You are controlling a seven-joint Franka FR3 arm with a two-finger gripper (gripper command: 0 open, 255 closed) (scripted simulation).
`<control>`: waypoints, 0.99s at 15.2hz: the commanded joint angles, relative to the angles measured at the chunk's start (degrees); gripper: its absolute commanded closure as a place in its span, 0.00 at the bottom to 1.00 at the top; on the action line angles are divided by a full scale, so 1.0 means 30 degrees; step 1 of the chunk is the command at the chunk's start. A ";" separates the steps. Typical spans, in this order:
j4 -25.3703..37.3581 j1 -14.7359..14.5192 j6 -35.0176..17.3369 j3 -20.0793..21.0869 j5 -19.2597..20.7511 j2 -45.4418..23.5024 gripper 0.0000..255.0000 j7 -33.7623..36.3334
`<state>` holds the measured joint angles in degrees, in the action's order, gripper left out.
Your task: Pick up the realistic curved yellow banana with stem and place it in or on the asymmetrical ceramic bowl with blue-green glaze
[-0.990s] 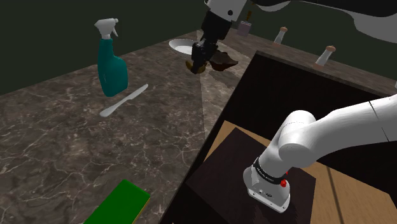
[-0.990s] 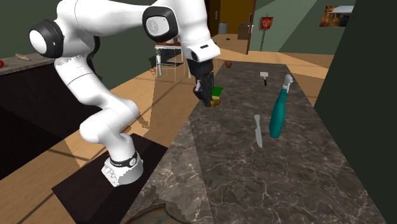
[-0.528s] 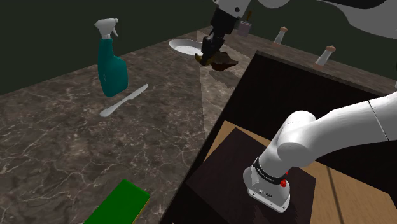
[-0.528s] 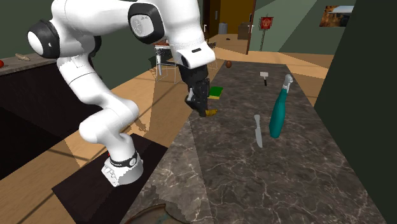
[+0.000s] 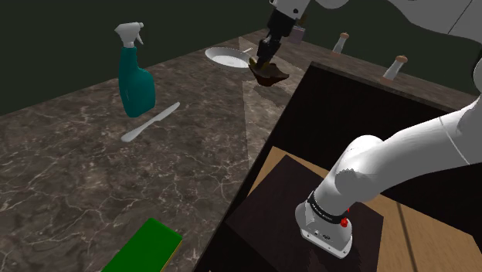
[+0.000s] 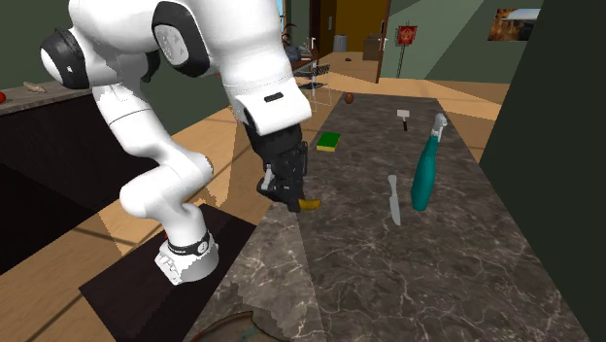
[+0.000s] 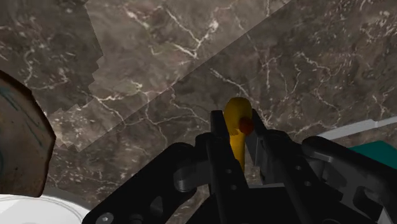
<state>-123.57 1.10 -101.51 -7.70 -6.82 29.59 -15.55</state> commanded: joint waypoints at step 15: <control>0.7359 0.1613 0.1286 -0.5696 -0.0918 -0.7477 1.00 -0.7597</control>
<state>-103.63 5.52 -98.37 -23.73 -8.96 8.96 -36.72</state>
